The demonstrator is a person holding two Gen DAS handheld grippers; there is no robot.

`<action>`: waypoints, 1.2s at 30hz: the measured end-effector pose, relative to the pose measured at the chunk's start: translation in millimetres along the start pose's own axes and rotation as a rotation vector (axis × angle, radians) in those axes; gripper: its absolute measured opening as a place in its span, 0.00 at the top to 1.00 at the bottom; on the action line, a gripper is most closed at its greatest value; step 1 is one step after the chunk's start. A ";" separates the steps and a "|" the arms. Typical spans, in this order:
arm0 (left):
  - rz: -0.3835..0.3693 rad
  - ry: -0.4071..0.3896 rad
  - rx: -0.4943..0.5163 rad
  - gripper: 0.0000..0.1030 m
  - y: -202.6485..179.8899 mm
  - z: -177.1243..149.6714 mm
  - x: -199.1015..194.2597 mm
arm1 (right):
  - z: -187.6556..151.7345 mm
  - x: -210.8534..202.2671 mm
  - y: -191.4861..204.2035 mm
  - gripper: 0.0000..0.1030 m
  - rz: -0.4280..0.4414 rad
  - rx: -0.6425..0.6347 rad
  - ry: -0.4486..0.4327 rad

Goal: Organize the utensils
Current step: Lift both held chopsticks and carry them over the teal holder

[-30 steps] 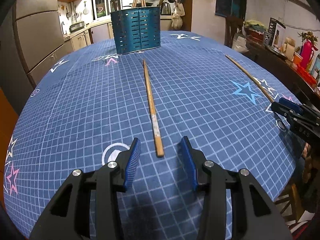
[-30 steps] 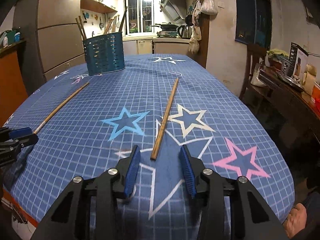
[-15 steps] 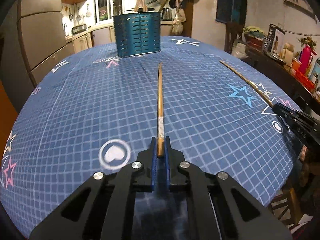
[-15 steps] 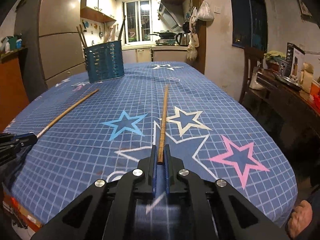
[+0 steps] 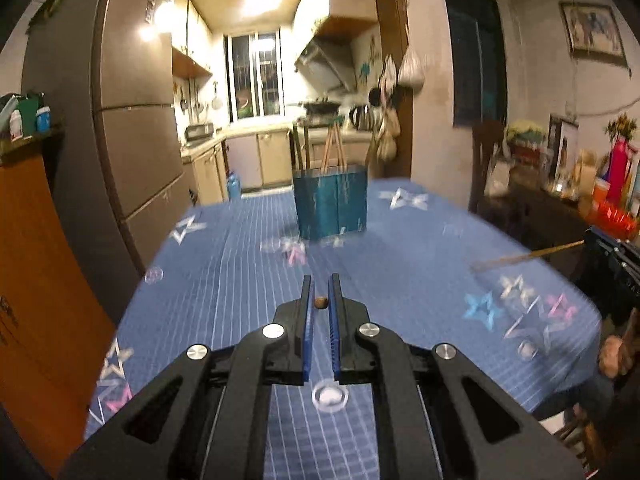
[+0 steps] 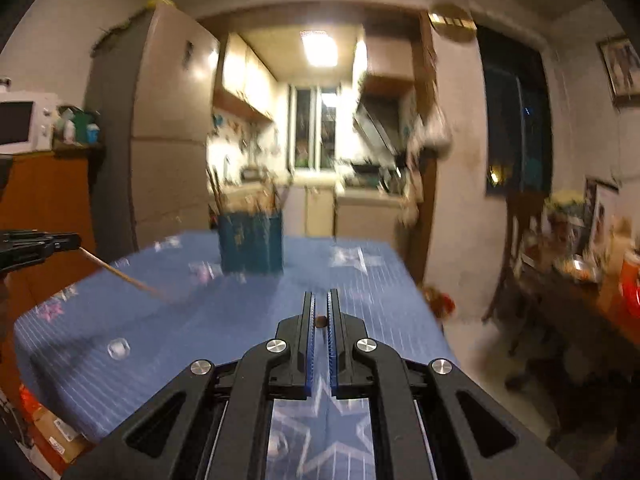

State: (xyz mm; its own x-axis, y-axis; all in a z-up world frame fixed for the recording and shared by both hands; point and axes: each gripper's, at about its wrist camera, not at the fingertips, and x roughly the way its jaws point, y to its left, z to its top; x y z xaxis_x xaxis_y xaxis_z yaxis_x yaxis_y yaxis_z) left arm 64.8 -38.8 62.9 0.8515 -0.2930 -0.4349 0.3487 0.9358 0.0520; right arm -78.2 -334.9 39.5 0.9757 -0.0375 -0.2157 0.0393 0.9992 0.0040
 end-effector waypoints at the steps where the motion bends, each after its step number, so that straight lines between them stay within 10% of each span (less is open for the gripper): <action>1: -0.014 -0.012 -0.013 0.95 3.7 11.5 -2.9 | 10.4 0.3 -1.4 0.93 0.017 -0.002 -0.020; 15: -0.111 -0.033 -0.073 0.95 9.8 75.9 20.2 | 84.1 58.7 -3.7 0.93 0.173 0.033 -0.045; 36: -0.067 -0.424 -0.043 0.95 -9.4 254.5 115.6 | 278.1 226.8 26.4 0.93 0.231 0.155 -0.281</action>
State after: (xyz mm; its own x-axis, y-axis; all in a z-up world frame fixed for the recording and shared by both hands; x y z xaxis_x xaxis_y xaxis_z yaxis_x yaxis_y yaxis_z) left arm 259.7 -131.3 240.9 0.9163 -0.3996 -0.0275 0.3996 0.9167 -0.0054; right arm 204.0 -320.5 262.2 0.9829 0.1644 0.0832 -0.1767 0.9689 0.1734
